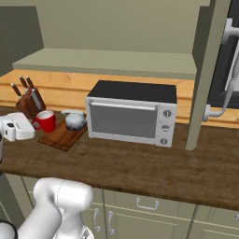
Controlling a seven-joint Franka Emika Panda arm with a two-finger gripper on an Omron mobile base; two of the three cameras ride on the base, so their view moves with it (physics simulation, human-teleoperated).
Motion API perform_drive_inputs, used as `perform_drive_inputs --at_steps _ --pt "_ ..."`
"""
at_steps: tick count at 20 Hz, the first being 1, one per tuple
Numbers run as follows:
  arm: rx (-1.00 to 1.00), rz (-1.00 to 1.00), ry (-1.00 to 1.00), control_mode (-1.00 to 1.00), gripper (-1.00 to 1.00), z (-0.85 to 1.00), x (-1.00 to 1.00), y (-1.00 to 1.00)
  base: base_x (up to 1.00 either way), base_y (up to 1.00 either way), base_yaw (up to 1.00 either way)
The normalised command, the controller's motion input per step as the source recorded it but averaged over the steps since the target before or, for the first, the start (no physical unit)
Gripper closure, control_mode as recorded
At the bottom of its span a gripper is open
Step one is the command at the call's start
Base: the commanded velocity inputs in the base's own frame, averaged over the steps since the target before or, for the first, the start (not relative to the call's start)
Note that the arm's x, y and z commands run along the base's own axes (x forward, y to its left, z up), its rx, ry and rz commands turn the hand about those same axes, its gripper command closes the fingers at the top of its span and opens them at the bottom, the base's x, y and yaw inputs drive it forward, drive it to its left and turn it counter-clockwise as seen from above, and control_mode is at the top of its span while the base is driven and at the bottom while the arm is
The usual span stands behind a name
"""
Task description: Pick the kettle from the counter and place it on the tray. Then pick the mug from the cabinet and place it on the tray. Then close the cabinet doors.
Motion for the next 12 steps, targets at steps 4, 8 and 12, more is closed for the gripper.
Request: perform_drive_inputs --at_steps 4,8,12 --pt "0.05 -0.05 -0.02 -1.0 1.0 -0.39 0.16 0.06 0.0 0.0 0.0" --pt "0.07 -0.01 0.0 -1.0 1.0 -0.36 0.19 0.03 0.0 0.0 0.0" --pt "0.04 0.0 0.0 -1.0 1.0 -0.37 0.27 0.14 0.0 0.0 0.0"
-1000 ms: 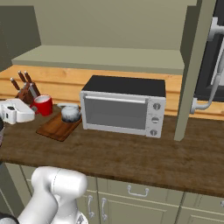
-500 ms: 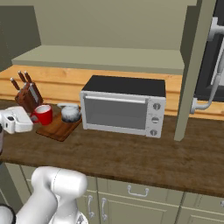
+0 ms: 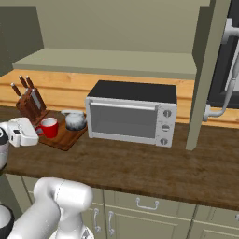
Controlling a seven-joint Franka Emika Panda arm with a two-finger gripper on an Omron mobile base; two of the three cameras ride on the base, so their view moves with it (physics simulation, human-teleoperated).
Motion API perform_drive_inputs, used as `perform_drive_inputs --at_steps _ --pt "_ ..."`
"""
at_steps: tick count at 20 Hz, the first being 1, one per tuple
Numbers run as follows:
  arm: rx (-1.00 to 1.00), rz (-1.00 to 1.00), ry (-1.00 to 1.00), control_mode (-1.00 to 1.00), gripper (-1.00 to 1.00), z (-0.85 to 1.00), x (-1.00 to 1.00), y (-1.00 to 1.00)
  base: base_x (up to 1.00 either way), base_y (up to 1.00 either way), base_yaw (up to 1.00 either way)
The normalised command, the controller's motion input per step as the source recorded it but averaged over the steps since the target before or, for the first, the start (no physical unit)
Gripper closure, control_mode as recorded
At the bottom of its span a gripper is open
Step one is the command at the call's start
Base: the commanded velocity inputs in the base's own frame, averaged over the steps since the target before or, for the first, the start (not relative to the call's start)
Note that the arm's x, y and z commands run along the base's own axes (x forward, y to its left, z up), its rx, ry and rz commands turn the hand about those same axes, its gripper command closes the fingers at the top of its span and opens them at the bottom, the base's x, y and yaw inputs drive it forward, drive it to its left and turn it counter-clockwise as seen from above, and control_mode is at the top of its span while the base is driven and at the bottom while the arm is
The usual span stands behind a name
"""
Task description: Pick the kettle from the counter and place it on the tray. Then pick the mug from the cabinet and place it on the tray. Then close the cabinet doors.
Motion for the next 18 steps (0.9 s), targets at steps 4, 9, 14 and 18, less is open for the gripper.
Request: perform_drive_inputs --at_steps 4,9,14,18 --pt "0.01 0.0 -0.01 -1.0 1.0 -0.31 0.32 0.15 0.0 0.0 0.0" --pt "0.0 -0.01 -0.02 -1.0 1.0 -0.33 0.3 0.15 0.0 0.0 0.0" --pt "0.0 -0.04 0.0 -1.0 1.0 -0.27 0.3 0.18 0.0 0.0 0.0" --pt "0.0 -0.05 0.0 -1.0 1.0 -0.26 0.29 0.08 0.0 0.0 0.0"
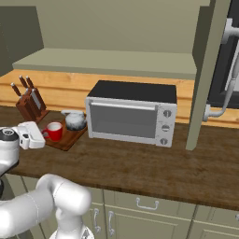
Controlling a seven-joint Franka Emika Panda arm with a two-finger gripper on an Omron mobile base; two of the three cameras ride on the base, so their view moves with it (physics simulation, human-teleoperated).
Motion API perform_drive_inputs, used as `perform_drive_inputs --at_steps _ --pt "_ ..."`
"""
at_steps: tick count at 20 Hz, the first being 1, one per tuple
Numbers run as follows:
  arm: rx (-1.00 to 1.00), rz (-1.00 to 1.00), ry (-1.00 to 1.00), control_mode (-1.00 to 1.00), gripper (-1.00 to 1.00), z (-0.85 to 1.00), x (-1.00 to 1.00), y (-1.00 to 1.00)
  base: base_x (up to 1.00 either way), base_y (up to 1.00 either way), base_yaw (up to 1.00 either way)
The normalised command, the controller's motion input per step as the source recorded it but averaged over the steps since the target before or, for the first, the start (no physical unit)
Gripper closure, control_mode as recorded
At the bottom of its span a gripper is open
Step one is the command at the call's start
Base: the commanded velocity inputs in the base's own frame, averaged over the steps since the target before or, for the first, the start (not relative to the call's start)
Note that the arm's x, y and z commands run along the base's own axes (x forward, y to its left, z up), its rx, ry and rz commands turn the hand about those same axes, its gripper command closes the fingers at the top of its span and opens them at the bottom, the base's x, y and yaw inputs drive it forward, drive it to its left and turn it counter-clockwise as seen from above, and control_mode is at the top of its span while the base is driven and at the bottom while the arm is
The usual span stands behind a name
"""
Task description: Pick the kettle from the counter and place it on the tray. Then pick the mug from the cabinet and place it on the tray. Then close the cabinet doors.
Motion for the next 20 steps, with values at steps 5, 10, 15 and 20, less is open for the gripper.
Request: perform_drive_inputs --at_steps 5,10,15,20 --pt "0.0 -0.06 0.0 -1.0 1.0 -0.27 0.3 0.12 0.0 0.0 0.0" --pt "0.0 -0.06 0.0 -1.0 1.0 -0.24 0.27 0.1 0.0 0.0 0.0" --pt "0.0 -0.05 0.0 -1.0 1.0 -0.2 0.2 0.1 0.0 0.0 0.0" --pt "0.01 -0.03 -0.01 -1.0 1.0 -0.19 0.23 0.12 0.0 0.0 0.0"
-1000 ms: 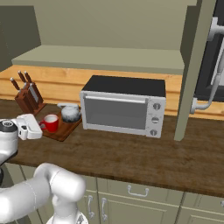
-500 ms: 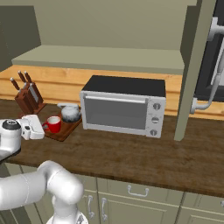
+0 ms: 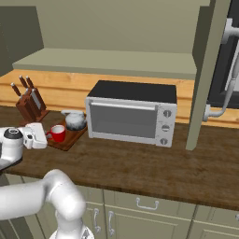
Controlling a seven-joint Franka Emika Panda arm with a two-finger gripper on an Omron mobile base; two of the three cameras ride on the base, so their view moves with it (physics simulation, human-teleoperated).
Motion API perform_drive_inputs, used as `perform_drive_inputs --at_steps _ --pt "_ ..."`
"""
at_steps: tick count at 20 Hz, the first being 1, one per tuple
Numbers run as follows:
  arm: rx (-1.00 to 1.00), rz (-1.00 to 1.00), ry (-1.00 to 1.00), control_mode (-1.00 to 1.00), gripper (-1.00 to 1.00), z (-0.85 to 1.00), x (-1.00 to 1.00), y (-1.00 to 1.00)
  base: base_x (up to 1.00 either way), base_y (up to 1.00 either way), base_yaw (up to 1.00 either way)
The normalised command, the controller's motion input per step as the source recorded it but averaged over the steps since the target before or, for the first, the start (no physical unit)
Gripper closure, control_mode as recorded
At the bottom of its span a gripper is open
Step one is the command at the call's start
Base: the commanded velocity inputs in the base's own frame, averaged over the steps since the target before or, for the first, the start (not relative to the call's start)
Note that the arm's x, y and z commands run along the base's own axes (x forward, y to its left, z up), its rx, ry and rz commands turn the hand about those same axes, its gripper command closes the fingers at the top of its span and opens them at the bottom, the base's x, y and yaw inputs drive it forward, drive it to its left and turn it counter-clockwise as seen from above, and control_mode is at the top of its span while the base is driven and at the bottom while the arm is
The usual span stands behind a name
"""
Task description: Pick the kettle from the counter and place it on the tray. Then pick the mug from the cabinet and place it on the tray. Then close the cabinet doors.
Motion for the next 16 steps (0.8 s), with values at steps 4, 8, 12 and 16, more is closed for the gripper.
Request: perform_drive_inputs --at_steps 4,8,12,16 --pt "0.0 0.0 -0.03 -1.0 1.0 -0.18 0.24 0.05 0.0 0.0 0.0" --pt "0.0 0.0 -0.02 -1.0 1.0 -0.18 0.2 0.02 0.0 0.0 0.0" --pt "0.0 0.0 0.0 -1.0 1.0 -0.2 0.16 0.01 0.0 0.0 0.0" --pt "0.0 0.0 0.0 -1.0 1.0 -0.18 0.11 0.0 0.0 0.0 0.0"
